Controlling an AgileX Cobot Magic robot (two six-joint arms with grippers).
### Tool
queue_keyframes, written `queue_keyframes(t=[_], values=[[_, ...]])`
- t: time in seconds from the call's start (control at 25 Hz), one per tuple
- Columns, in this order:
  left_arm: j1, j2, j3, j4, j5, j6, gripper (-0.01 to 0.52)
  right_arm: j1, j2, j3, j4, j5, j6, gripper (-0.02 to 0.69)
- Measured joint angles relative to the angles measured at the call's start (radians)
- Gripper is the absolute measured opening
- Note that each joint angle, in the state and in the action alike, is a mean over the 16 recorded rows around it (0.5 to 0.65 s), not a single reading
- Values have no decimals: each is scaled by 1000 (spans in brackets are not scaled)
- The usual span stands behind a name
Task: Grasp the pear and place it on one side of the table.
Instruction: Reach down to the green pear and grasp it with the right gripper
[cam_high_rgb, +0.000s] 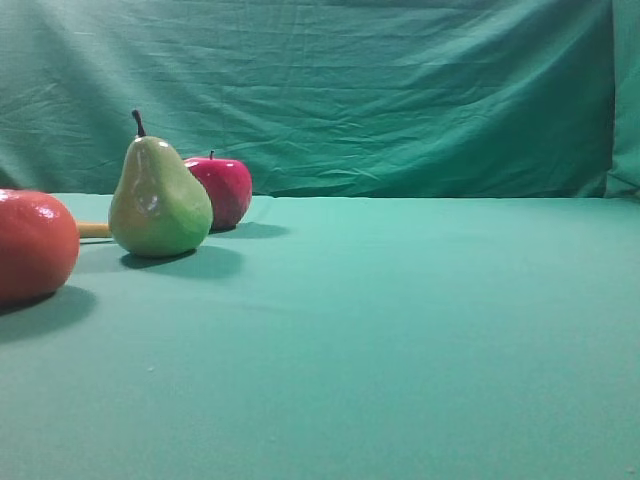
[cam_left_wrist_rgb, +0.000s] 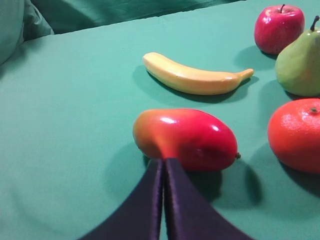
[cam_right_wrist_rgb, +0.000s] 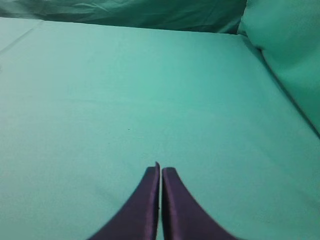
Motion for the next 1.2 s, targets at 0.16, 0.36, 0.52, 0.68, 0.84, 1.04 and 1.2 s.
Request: queue_keyframes(t=[0.16,0.36,0.52,0.68,0.84,1.04,1.2], values=[[0,0,0,0,0,0,0,0,0,0,0,0,0,0],[0,0,0,0,0,0,0,0,0,0,0,0,-1,0],[0,0,0,0,0,0,0,0,0,0,-1,0,-2,0],[0,0,0,0,0,0,0,0,0,0,-2,-13,-5,0],[0,0,0,0,0,0,0,0,0,1,22,-80,3,0],[0,0,0,0,0,0,0,1,11,-12,62,-176,22,0],[0,0,0,0,0,0,0,14,74,-62,98,-227,35,0]])
